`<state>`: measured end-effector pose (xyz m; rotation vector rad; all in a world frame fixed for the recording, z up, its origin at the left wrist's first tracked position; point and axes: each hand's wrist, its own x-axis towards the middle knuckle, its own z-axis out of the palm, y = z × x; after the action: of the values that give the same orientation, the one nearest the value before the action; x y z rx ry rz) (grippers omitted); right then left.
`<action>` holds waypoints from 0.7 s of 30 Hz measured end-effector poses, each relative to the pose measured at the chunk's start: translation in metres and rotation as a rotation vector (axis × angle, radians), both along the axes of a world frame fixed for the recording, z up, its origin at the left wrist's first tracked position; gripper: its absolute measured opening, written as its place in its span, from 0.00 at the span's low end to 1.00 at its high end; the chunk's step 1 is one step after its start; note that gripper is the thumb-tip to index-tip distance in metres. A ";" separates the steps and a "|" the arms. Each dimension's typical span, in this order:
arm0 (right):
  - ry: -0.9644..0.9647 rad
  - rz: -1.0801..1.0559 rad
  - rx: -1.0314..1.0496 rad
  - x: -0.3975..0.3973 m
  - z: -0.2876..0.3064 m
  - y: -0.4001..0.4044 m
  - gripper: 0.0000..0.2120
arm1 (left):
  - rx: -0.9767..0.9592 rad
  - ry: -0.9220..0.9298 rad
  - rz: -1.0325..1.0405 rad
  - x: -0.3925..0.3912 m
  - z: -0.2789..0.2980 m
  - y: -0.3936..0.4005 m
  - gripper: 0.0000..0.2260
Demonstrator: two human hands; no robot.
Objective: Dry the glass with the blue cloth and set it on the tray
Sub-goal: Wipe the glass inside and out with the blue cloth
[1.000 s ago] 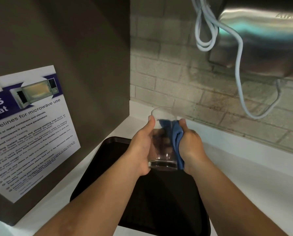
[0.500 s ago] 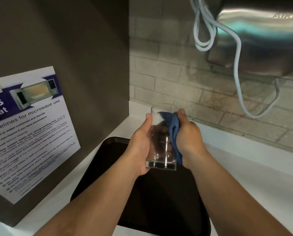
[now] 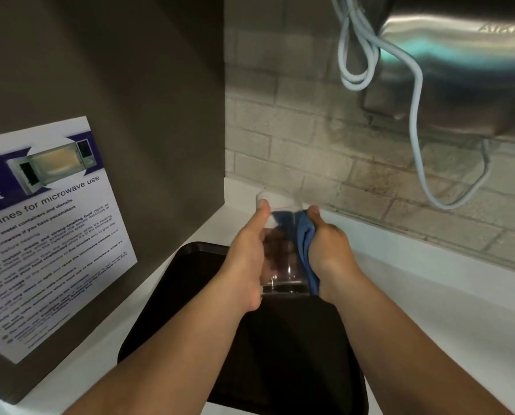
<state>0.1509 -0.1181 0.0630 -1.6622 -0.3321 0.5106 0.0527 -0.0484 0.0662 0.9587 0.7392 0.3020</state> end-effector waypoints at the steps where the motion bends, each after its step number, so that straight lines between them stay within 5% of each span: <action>1: -0.015 0.064 -0.044 -0.004 -0.004 -0.004 0.26 | -0.026 -0.004 0.010 0.000 0.000 0.004 0.39; 5: -0.403 0.206 -0.090 -0.044 -0.029 -0.019 0.19 | 0.007 0.051 0.070 0.003 -0.001 0.008 0.37; 9: -0.674 0.098 -0.071 -0.053 -0.022 -0.010 0.24 | 0.051 0.015 0.029 0.004 -0.007 0.004 0.36; 16: -0.116 0.071 0.087 -0.013 0.010 -0.005 0.23 | -0.008 -0.112 -0.046 0.001 -0.008 0.009 0.42; 21: -0.472 0.195 -0.032 -0.054 -0.020 -0.026 0.05 | 0.022 0.013 0.048 0.002 -0.008 0.010 0.37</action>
<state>0.0966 -0.1436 0.0430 -1.7811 -0.8422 0.2600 0.0545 -0.0380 0.0580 0.9652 0.7733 0.3470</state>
